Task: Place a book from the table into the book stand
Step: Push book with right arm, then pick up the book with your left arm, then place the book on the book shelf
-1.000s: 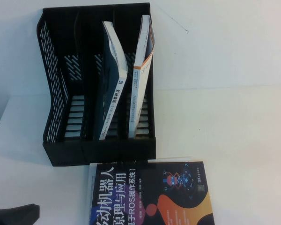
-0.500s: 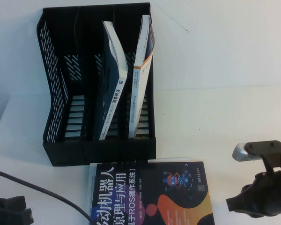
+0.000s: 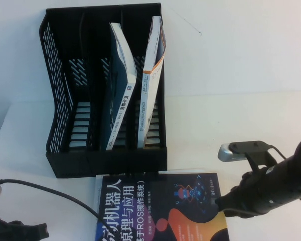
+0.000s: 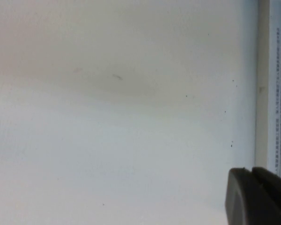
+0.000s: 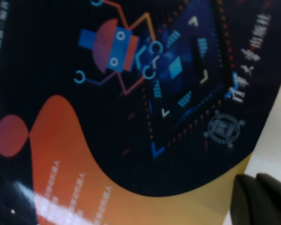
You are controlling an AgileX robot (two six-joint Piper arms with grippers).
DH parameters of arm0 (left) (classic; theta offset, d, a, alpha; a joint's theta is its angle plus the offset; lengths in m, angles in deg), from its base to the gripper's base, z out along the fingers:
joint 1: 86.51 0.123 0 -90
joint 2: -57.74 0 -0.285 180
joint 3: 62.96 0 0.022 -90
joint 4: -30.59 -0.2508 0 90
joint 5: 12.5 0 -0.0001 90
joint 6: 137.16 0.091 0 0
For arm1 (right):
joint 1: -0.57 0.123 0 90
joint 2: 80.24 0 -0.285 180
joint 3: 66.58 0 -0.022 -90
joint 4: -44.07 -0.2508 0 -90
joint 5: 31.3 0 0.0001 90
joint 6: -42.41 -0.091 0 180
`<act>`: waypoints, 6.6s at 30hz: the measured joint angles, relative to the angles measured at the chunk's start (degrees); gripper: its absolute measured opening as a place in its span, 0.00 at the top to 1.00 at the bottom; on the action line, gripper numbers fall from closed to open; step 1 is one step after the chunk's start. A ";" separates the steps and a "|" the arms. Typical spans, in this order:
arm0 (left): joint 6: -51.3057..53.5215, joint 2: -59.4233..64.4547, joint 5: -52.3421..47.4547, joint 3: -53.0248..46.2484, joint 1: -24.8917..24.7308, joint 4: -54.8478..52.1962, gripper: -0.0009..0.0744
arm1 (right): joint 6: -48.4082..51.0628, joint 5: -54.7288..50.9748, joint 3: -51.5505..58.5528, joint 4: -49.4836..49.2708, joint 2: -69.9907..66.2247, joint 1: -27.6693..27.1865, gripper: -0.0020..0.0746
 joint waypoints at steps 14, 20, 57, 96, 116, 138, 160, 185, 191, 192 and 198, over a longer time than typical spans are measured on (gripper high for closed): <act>0.31 0.08 -2.84 0.74 0.00 1.04 0.99 | -2.12 -0.89 -3.39 -0.02 -1.19 3.70 0.97; 2.50 0.08 -9.00 6.18 0.00 1.04 0.99 | -2.92 -0.89 -3.39 -0.02 -1.19 3.70 0.97; 33.36 10.81 -28.68 10.88 16.32 26.63 0.99 | -0.15 -4.01 -7.38 -2.47 4.67 9.12 0.97; 59.13 49.77 -37.05 20.05 24.51 42.24 0.33 | -45.18 -46.81 -1.82 47.10 75.09 1.55 0.97; 56.23 52.69 -33.47 20.63 17.65 42.98 0.33 | -46.47 -42.60 4.07 44.56 75.31 1.55 0.97; 55.54 52.69 -31.62 20.63 17.65 42.03 0.77 | -39.20 -26.76 14.53 28.47 67.65 1.55 0.97; 41.99 27.64 -34.67 21.51 17.65 31.16 0.83 | -36.50 -20.39 15.36 30.44 58.87 1.55 0.97; 23.32 8.13 -47.73 48.64 17.65 20.73 0.84 | -35.27 -20.39 15.36 31.98 58.87 1.55 0.97; 18.54 8.13 -49.34 58.75 17.65 13.19 0.84 | -35.14 -20.39 15.36 32.07 58.87 1.55 0.97; 17.63 8.13 -49.34 60.10 17.60 11.41 0.84 | -35.14 -20.39 15.36 32.07 58.87 1.55 0.97; 15.57 8.25 -49.34 64.04 17.60 5.11 0.84 | -35.00 -20.39 15.36 32.46 58.77 1.55 0.97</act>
